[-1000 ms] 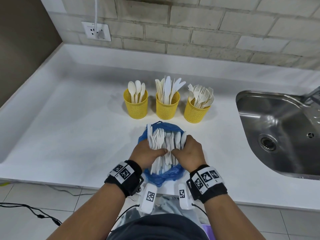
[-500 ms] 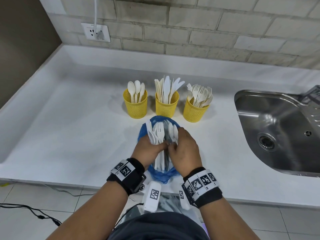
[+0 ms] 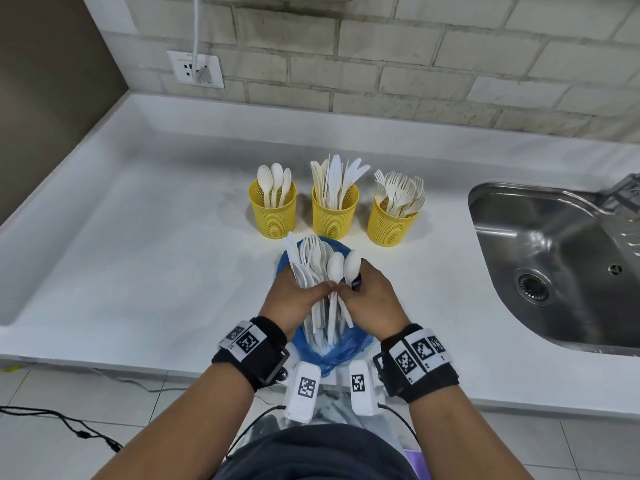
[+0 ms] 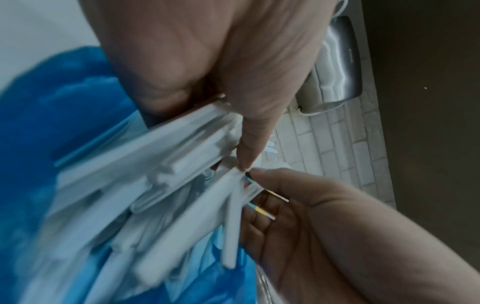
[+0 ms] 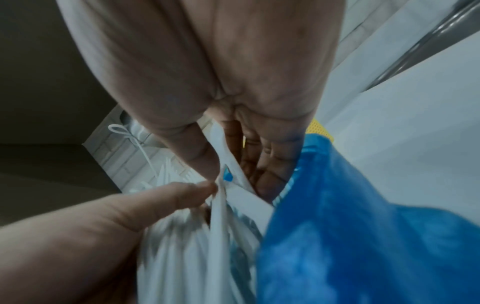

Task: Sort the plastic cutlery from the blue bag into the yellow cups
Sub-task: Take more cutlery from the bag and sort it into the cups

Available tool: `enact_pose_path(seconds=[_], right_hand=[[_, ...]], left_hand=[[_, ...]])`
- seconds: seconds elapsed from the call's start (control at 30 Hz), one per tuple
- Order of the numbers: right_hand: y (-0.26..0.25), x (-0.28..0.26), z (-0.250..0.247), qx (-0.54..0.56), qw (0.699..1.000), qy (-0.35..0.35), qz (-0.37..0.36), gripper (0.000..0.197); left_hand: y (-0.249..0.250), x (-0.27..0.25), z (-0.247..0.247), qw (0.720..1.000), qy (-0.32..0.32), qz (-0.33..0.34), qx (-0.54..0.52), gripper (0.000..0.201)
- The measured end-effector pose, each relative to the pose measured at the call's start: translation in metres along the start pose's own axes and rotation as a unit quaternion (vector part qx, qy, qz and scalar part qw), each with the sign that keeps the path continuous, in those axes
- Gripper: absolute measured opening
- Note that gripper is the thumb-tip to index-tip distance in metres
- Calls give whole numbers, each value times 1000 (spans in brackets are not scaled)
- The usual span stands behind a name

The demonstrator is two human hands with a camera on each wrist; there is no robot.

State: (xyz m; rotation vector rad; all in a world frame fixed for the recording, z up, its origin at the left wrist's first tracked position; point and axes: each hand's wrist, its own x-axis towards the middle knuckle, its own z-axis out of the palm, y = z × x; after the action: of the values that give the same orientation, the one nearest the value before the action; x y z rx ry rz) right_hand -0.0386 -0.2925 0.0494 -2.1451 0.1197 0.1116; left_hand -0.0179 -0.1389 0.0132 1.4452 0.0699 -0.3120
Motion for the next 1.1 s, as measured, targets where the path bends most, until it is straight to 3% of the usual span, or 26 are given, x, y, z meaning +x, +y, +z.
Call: enact_pose_path(seconds=[0.13,0.2,0.3,0.43,0.6,0.73,0.8,1.0,1.1], right_hand=[[-10,4,-5,7,1000,0,4,24],[-13,6,-4,3,1000,6,16,17],[-12,10,-2,-16,999,5,39,8],[-16,13,-5,-22,999,-7,43,13],[-29,7,-6,-8,999,-28,37,20],[-36,0,-5,-17,999,-37,25,24],[-37,-1,-2,-30,999,-31,19,14],[-37,0,-9,24,1000,-5,8,33],[-47,0,-21,64,996,18,52,48]], left_hand=[[3,-3,1,999,-7,25,45,33],[1,-3,1,997,-7,26,71,33],[0,-3,0,994,-29,32,102,38],[-2,-2,0,989,-75,47,117,56],[-6,0,9,987,-27,69,141,68],[-6,4,12,981,-16,83,176,55],[-4,4,12,983,-18,85,162,48],[-3,3,2,993,2,73,88,53],[8,-1,3,993,-5,99,71,58]])
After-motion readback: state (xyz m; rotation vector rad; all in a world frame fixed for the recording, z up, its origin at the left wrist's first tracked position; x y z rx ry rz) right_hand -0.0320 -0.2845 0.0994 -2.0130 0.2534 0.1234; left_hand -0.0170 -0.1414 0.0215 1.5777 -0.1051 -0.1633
